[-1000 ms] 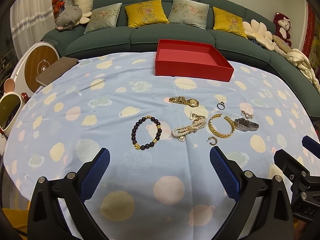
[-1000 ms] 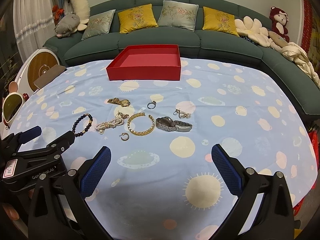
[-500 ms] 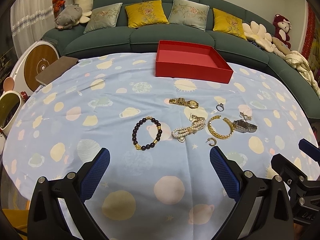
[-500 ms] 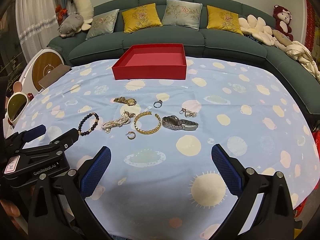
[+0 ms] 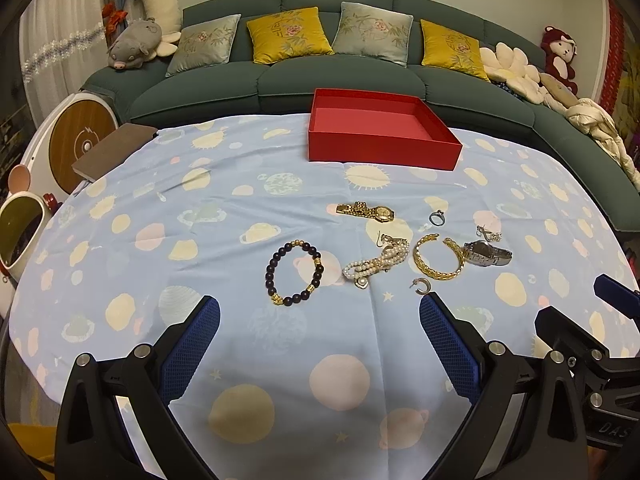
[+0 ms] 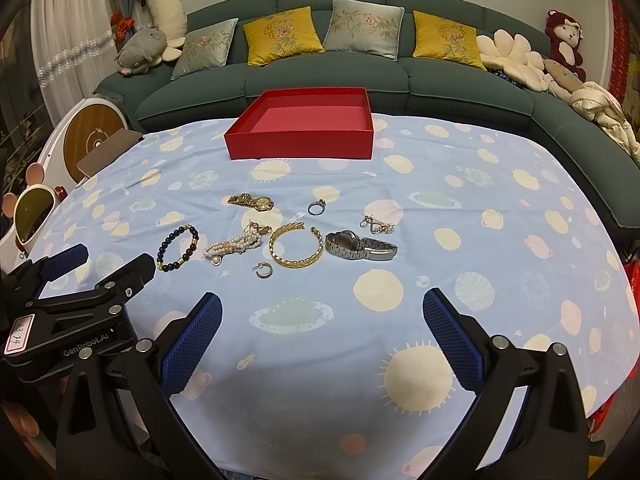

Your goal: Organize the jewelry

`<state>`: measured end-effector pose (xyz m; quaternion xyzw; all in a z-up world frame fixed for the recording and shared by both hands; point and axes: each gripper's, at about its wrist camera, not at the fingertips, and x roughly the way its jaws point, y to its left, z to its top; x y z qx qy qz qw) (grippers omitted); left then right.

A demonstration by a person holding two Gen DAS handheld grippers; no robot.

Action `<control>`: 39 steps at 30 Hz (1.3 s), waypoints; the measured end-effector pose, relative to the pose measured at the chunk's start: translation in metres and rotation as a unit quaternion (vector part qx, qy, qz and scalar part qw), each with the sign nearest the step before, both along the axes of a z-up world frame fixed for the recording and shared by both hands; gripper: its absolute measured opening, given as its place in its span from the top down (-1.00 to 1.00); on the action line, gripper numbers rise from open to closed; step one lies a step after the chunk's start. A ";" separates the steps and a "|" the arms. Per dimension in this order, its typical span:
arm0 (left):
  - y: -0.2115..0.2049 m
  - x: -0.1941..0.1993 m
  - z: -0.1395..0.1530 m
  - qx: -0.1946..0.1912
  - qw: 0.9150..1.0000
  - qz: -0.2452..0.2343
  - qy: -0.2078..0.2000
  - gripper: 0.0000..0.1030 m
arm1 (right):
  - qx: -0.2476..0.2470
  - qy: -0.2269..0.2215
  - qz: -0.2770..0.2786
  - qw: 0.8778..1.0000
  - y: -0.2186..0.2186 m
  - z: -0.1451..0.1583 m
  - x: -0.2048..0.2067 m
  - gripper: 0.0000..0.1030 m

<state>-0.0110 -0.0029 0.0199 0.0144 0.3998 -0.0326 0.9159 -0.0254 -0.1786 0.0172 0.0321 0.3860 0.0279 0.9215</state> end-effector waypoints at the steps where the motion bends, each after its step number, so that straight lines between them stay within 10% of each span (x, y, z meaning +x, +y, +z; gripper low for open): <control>1: 0.000 0.000 0.000 0.000 1.000 0.001 0.000 -0.89 | 0.000 0.000 -0.001 1.000 0.000 0.000 0.000 -0.91; 39: -0.001 -0.002 -0.001 -0.006 1.000 -0.003 0.001 -0.89 | -0.005 -0.001 0.001 1.000 0.003 0.000 -0.001 -0.91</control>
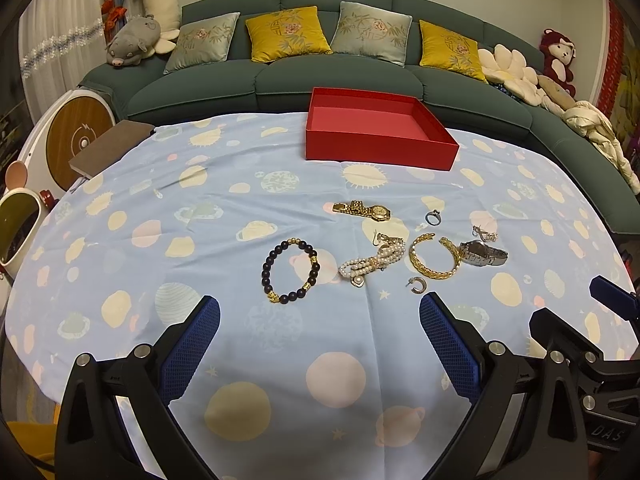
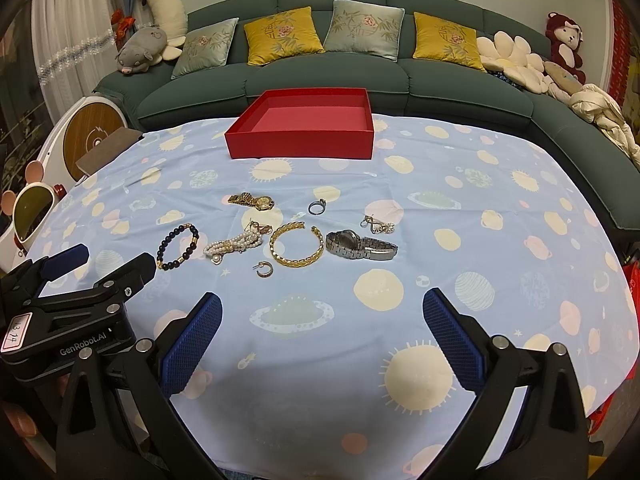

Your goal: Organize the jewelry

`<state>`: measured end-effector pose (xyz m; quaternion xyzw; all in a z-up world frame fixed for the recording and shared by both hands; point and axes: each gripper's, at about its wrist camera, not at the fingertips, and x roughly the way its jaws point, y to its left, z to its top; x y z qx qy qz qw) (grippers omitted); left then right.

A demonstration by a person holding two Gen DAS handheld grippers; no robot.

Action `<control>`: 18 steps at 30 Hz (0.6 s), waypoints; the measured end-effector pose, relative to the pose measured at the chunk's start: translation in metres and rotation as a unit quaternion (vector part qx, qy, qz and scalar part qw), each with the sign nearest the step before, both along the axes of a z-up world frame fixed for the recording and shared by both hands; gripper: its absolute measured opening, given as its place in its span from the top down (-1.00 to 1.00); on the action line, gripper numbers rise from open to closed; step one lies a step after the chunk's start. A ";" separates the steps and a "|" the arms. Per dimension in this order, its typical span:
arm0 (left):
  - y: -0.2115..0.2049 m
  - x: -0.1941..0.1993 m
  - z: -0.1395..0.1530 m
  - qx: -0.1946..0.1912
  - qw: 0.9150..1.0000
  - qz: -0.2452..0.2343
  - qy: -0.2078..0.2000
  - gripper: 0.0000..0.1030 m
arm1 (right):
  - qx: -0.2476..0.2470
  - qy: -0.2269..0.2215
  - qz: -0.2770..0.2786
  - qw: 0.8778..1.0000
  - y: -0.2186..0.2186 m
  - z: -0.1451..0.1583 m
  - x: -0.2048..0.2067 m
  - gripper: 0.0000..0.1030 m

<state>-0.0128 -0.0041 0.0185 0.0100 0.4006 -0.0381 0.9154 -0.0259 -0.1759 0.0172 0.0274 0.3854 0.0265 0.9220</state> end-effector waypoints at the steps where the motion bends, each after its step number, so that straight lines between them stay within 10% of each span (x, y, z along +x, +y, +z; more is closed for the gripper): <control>1: -0.001 0.000 0.000 0.000 1.000 0.000 0.000 -0.89 | 0.000 0.000 0.000 1.000 0.000 0.000 0.000 -0.91; 18: 0.003 0.004 0.000 -0.005 1.000 0.004 0.010 -0.89 | 0.001 0.002 0.004 1.000 0.000 -0.001 0.002 -0.91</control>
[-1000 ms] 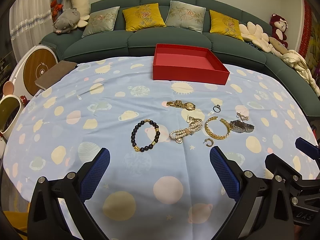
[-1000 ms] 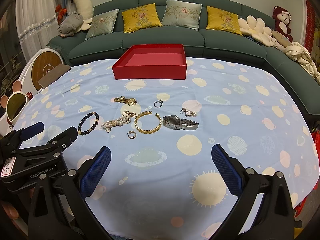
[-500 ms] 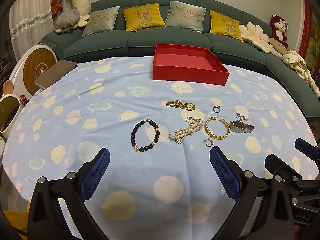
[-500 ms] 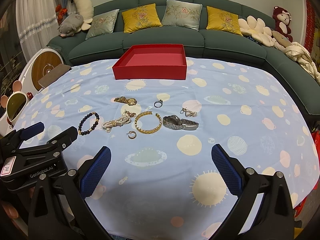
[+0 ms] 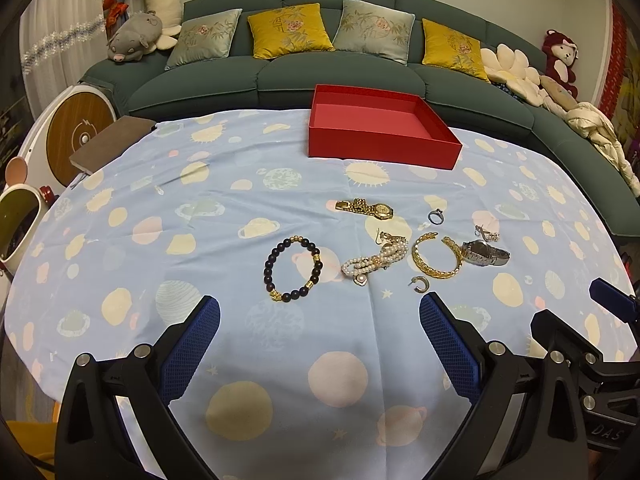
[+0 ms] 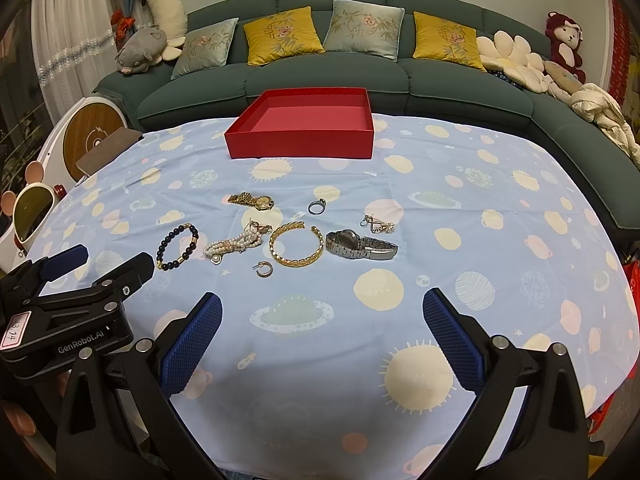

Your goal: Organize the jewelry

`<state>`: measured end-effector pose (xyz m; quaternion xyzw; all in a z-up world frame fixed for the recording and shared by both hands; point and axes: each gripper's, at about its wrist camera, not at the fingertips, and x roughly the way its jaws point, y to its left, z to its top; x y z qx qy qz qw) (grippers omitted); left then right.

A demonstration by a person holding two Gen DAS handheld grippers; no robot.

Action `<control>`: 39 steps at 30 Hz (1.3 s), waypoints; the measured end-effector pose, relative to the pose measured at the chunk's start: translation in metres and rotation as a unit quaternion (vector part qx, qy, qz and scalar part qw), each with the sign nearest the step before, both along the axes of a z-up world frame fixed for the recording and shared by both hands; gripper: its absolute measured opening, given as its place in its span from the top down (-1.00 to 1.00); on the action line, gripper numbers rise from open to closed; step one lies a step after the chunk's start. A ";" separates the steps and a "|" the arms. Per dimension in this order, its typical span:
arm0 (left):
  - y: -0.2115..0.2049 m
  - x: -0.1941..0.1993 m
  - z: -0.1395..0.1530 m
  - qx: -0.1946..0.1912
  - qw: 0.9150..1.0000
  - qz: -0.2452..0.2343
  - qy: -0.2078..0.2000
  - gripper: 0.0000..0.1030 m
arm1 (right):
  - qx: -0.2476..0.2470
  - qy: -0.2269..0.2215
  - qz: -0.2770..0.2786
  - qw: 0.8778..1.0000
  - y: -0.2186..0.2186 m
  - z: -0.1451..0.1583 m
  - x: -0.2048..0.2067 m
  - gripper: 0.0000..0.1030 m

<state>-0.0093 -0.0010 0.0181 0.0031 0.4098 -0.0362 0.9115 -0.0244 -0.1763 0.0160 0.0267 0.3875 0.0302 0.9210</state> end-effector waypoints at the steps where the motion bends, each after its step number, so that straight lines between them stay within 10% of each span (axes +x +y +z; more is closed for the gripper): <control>1: 0.002 0.002 0.000 -0.002 1.000 0.003 0.003 -0.89 | 0.002 0.000 0.003 1.000 -0.001 -0.001 0.001 -0.91; 16: 0.061 0.036 -0.035 -0.012 0.998 0.063 0.025 -0.89 | 0.044 0.028 0.001 0.999 -0.029 -0.039 0.045 -0.90; 33: 0.032 0.080 -0.083 0.000 0.997 0.016 0.070 -0.89 | 0.028 0.056 -0.010 0.998 -0.036 -0.067 0.084 -0.79; 39: 0.021 0.082 -0.082 0.019 0.999 -0.004 0.051 -0.56 | 0.032 0.054 -0.004 0.998 -0.035 -0.065 0.085 -0.79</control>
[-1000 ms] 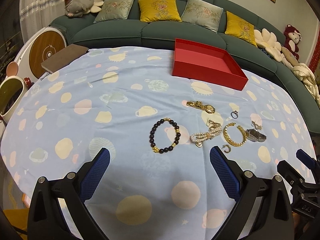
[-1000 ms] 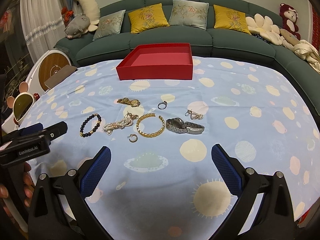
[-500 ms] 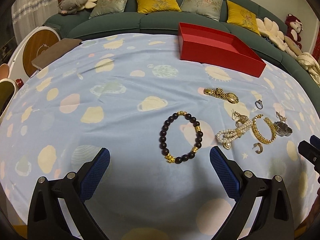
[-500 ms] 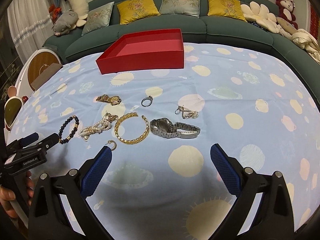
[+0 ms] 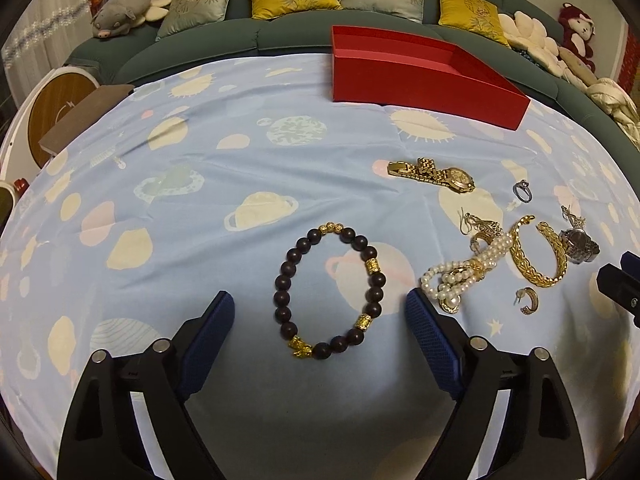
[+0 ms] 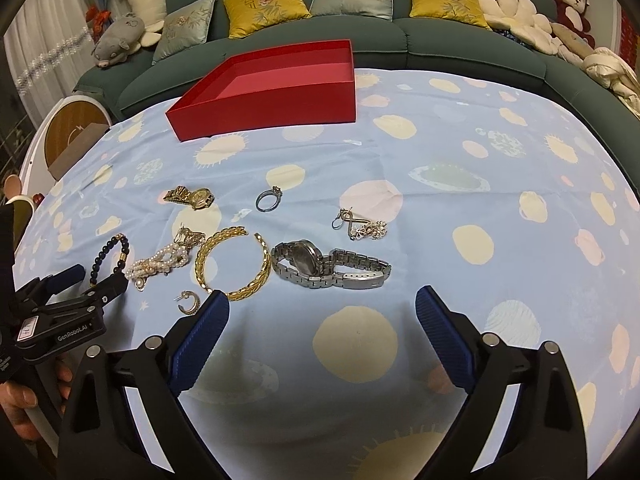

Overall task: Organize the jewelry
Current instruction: 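Grasp the black bead bracelet with the left gripper while the right gripper grasps the pearl necklace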

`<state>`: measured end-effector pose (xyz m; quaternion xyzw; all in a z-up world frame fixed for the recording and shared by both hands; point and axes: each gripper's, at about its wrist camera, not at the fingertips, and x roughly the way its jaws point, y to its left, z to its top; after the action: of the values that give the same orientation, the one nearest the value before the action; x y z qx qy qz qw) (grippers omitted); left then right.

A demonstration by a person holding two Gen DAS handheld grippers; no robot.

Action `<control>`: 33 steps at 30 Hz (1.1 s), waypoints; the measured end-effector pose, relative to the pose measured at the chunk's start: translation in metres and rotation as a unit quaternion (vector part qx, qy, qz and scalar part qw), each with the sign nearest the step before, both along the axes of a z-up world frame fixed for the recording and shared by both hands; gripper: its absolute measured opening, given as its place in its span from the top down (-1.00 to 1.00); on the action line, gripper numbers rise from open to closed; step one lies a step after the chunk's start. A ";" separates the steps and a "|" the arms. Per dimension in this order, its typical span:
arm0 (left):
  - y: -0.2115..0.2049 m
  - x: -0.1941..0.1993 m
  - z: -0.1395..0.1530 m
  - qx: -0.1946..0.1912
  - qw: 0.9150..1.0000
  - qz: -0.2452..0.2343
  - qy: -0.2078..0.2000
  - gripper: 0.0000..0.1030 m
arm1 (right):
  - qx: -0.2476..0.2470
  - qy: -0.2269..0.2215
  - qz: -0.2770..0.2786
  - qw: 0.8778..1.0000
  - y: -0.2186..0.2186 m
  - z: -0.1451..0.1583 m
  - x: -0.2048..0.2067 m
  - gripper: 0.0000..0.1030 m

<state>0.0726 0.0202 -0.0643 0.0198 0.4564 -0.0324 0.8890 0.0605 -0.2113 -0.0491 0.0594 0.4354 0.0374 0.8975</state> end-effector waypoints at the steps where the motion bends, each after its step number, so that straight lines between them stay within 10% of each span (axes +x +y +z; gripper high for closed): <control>1: -0.001 0.000 0.001 0.000 1.000 -0.004 -0.003 -0.45 | 0.001 0.000 0.002 1.000 0.001 0.000 -0.001 -0.79; 10: -0.007 -0.001 0.007 -0.019 0.999 -0.046 -0.011 0.77 | 0.011 0.000 0.009 1.000 0.007 0.004 -0.001 -0.79; 33: 0.052 -0.010 0.032 -0.078 0.997 -0.003 -0.016 0.90 | 0.084 0.042 0.084 0.992 0.114 -0.015 0.037 -0.18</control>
<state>0.0626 0.0719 -0.0324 -0.0477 0.4384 -0.0698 0.8948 0.0978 -0.0973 -0.0640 0.0991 0.4716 0.1462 0.8640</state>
